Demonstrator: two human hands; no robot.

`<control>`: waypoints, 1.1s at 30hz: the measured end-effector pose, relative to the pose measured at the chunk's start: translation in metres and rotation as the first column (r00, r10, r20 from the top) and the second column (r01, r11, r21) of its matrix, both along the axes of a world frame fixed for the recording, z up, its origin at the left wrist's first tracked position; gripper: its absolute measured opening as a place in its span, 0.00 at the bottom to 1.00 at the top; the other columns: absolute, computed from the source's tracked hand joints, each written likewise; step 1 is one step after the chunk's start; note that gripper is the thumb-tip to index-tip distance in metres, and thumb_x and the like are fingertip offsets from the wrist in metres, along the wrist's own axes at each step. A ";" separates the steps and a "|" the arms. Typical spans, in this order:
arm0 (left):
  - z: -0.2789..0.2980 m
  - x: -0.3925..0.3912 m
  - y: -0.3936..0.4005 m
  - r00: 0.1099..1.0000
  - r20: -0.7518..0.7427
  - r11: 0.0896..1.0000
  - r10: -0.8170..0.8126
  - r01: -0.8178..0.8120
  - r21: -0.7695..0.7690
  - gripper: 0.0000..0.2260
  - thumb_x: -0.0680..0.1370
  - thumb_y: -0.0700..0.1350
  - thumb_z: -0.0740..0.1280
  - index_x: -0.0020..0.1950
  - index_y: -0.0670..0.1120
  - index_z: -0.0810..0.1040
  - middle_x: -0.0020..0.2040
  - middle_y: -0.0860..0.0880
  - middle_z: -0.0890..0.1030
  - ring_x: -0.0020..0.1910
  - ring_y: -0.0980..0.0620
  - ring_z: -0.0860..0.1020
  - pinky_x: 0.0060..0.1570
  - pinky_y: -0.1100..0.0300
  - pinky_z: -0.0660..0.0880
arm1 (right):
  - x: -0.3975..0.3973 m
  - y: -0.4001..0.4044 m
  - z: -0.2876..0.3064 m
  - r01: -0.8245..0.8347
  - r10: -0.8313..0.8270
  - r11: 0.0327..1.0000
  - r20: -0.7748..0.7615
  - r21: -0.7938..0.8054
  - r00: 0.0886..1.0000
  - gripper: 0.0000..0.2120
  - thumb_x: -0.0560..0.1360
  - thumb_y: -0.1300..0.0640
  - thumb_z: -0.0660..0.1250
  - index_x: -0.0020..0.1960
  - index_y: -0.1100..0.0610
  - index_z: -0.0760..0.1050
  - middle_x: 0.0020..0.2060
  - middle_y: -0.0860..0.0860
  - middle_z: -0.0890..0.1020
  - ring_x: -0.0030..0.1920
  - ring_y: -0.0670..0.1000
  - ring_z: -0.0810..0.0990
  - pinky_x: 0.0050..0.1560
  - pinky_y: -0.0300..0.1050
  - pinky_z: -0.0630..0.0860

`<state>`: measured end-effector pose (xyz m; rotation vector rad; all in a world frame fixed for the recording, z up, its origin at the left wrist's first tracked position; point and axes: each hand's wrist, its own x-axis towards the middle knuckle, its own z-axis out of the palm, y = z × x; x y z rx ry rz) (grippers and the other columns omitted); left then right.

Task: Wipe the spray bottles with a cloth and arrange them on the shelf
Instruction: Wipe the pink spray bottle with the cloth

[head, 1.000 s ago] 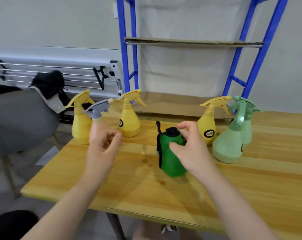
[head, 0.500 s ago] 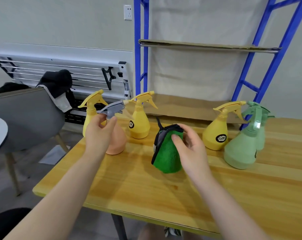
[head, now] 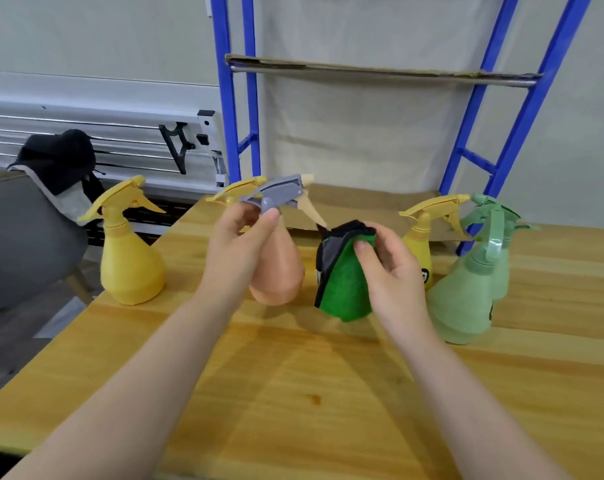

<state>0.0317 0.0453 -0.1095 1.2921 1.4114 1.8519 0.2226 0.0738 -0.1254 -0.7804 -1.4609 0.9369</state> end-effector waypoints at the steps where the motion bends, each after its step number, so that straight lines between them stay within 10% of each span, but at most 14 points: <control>1: -0.001 0.008 0.009 1.000 0.017 1.000 -0.025 0.025 -0.003 0.13 0.73 0.55 0.70 0.51 0.47 0.80 0.48 0.49 0.82 0.48 0.50 0.79 0.53 0.50 0.75 | 0.001 0.006 0.001 0.015 -0.015 1.000 -0.023 0.007 1.000 0.11 0.81 0.64 0.62 0.57 0.51 0.78 0.51 0.45 0.84 0.53 0.42 0.81 0.53 0.34 0.75; 14: -0.039 0.052 0.042 0.949 0.279 0.989 -0.145 0.148 0.010 0.07 0.81 0.47 0.64 0.47 0.49 0.81 0.47 0.49 0.83 0.51 0.51 0.79 0.58 0.50 0.74 | -0.010 0.031 -0.036 0.169 -0.183 0.974 -0.082 -0.153 0.980 0.14 0.81 0.65 0.56 0.53 0.54 0.79 0.42 0.46 0.83 0.42 0.45 0.78 0.48 0.43 0.74; 23: -0.039 0.060 0.036 0.986 0.115 0.992 -0.121 0.123 -0.009 0.09 0.81 0.51 0.63 0.48 0.49 0.80 0.39 0.50 0.83 0.36 0.51 0.81 0.32 0.57 0.78 | -0.013 0.026 -0.031 0.010 -0.109 0.967 -0.382 -0.254 0.918 0.09 0.75 0.69 0.68 0.52 0.59 0.74 0.43 0.51 0.81 0.44 0.45 0.80 0.48 0.38 0.76; 27: -0.041 0.060 0.036 0.970 0.189 0.987 -0.155 0.160 -0.010 0.08 0.76 0.56 0.66 0.46 0.54 0.81 0.43 0.46 0.84 0.38 0.49 0.82 0.41 0.43 0.77 | -0.013 0.025 -0.037 0.108 -0.126 0.989 -0.184 -0.102 0.975 0.09 0.77 0.65 0.68 0.52 0.53 0.79 0.45 0.45 0.84 0.47 0.42 0.82 0.49 0.37 0.77; 33: -0.038 0.057 0.037 0.954 0.244 0.985 -0.174 0.167 0.048 0.07 0.78 0.53 0.65 0.51 0.51 0.78 0.45 0.54 0.85 0.43 0.55 0.84 0.31 0.59 0.79 | -0.009 0.025 -0.042 0.069 -0.097 0.993 0.320 0.097 0.943 0.28 0.73 0.52 0.73 0.69 0.48 0.66 0.60 0.39 0.77 0.62 0.39 0.74 0.60 0.35 0.71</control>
